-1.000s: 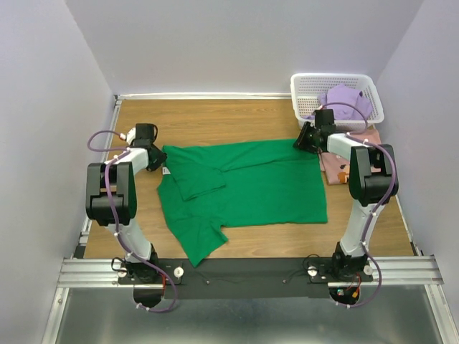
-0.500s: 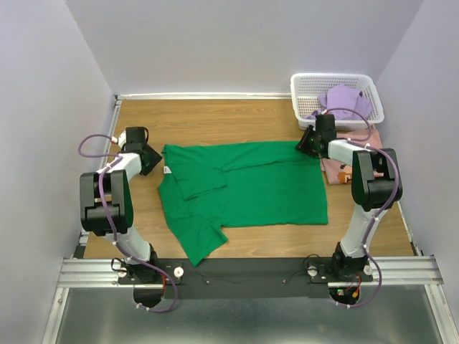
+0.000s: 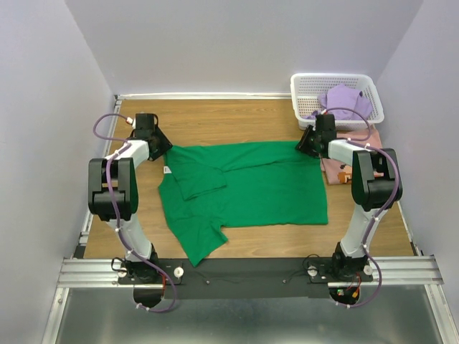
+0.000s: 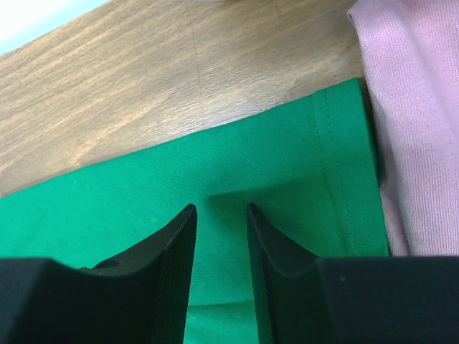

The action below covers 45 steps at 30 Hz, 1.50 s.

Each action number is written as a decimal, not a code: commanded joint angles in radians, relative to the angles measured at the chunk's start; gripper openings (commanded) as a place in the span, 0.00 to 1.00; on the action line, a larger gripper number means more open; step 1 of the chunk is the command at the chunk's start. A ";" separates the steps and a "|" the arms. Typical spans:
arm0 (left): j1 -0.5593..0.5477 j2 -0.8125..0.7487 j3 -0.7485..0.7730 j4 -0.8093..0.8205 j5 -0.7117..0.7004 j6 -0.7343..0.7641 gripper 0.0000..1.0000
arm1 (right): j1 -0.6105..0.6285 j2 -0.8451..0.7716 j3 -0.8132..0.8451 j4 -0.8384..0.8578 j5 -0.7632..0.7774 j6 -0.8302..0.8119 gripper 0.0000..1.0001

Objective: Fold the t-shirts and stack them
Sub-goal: Fold the tshirt

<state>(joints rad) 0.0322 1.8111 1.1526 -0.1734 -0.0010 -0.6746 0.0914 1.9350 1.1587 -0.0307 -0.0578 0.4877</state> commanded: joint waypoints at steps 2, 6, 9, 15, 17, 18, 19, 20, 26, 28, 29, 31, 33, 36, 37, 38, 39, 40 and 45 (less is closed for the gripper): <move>0.000 0.053 0.035 0.000 0.042 0.049 0.52 | -0.005 0.021 0.007 -0.057 -0.010 -0.015 0.42; 0.000 0.080 0.045 0.002 0.052 0.063 0.49 | -0.005 0.021 0.006 -0.057 -0.013 -0.015 0.42; 0.000 0.093 0.045 0.002 0.052 0.064 0.48 | -0.005 0.021 0.007 -0.055 -0.014 -0.015 0.42; 0.000 0.103 0.033 0.006 0.052 0.072 0.41 | -0.007 0.022 0.007 -0.055 -0.019 -0.015 0.42; 0.000 0.102 0.030 0.006 0.047 0.075 0.37 | -0.005 0.024 0.007 -0.057 -0.019 -0.015 0.42; 0.000 0.100 0.032 0.003 0.044 0.075 0.32 | -0.005 0.024 0.006 -0.057 -0.017 -0.015 0.42; 0.000 0.094 0.027 0.003 0.036 0.075 0.29 | -0.007 0.024 0.004 -0.057 -0.014 -0.017 0.42; 0.000 0.093 0.025 0.002 0.029 0.075 0.26 | -0.005 0.024 0.003 -0.057 -0.014 -0.015 0.42; 0.008 0.077 0.024 -0.046 -0.086 0.052 0.11 | -0.008 0.032 -0.007 -0.057 0.022 -0.008 0.42; 0.015 0.065 0.013 -0.051 -0.119 0.027 0.11 | -0.015 0.035 -0.013 -0.057 0.029 0.000 0.42; 0.018 0.062 0.012 -0.054 -0.128 0.020 0.11 | -0.021 0.036 -0.016 -0.057 0.030 0.009 0.42; 0.025 0.059 0.010 -0.055 -0.145 0.018 0.11 | -0.030 0.039 -0.024 -0.057 0.032 0.018 0.42; 0.025 0.066 0.025 -0.064 -0.152 0.024 0.11 | -0.032 0.035 -0.025 -0.057 0.027 0.015 0.42; 0.025 0.085 0.048 -0.061 -0.151 0.041 0.16 | -0.032 0.030 -0.014 -0.055 -0.029 -0.001 0.42; 0.025 0.094 0.055 -0.058 -0.140 0.046 0.18 | -0.032 0.032 -0.007 -0.052 -0.052 -0.008 0.42; 0.025 0.097 0.062 -0.057 -0.133 0.050 0.20 | -0.030 0.038 0.002 -0.054 -0.071 -0.012 0.42; 0.025 0.102 0.068 -0.052 -0.126 0.052 0.27 | -0.028 0.039 0.019 -0.054 -0.092 -0.017 0.42; 0.025 0.105 0.081 -0.049 -0.120 0.055 0.30 | -0.028 0.038 0.032 -0.052 -0.100 -0.020 0.42; 0.025 0.042 0.107 -0.060 -0.108 0.063 0.57 | -0.027 -0.020 0.085 -0.054 -0.132 -0.061 0.45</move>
<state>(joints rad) 0.0479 1.8954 1.2251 -0.2203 -0.0731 -0.6296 0.0719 1.9430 1.1946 -0.0612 -0.1417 0.4702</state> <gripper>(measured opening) 0.510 0.437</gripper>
